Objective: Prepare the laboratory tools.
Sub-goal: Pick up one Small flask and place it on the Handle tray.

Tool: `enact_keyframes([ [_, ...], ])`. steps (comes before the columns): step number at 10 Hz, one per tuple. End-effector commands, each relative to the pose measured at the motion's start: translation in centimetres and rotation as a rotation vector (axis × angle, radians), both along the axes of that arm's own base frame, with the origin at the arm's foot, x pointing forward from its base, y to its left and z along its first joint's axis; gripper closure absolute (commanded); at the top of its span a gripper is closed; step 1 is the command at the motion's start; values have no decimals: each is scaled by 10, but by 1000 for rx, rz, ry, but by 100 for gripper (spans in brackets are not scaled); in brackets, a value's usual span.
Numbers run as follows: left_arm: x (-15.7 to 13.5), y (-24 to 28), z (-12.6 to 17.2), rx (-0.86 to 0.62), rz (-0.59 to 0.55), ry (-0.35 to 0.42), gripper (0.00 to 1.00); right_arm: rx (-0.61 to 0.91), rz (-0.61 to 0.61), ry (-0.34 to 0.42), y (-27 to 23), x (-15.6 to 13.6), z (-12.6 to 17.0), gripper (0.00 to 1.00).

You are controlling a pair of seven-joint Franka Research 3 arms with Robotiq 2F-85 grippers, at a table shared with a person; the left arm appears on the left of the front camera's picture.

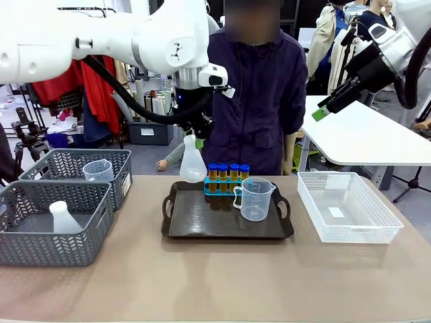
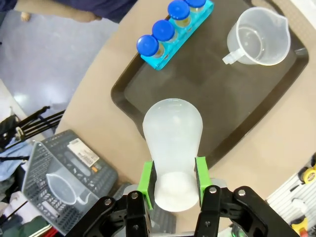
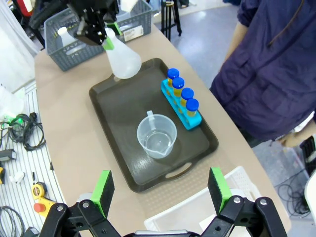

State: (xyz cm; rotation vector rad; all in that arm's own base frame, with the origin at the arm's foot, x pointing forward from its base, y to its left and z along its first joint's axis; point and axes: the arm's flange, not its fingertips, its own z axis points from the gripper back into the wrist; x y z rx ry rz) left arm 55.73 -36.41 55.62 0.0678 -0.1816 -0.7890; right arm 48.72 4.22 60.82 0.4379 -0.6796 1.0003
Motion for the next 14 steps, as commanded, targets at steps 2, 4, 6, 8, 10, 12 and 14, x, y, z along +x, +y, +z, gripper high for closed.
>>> enact_keyframes([
  [2, 17, -8, -17, 27, -17, 19, 100, 1, 9, -3, 0, 0, 0, 0],
  [4, 24, -18, -40, 18, -51, 46, 100, 1, 9, -3, 0, 0, 0, 0],
  [6, 26, -30, -63, 34, -74, 72, 100, 1, 9, -3, 0, 0, 0, 0],
  [8, 21, -41, -81, 29, -95, 119, 100, 1, 9, -3, 0, 0, 0, 0],
  [10, 22, -44, -93, 27, -114, 152, 100, 1, 9, -3, 0, 0, 0, 0],
  [12, 19, -47, -102, 34, -115, 166, 100, 1, 9, -3, 0, 0, 0, 0],
  [14, 21, -46, -109, 46, -118, 175, 100, 1, 9, -3, 0, 0, 0, 0],
])
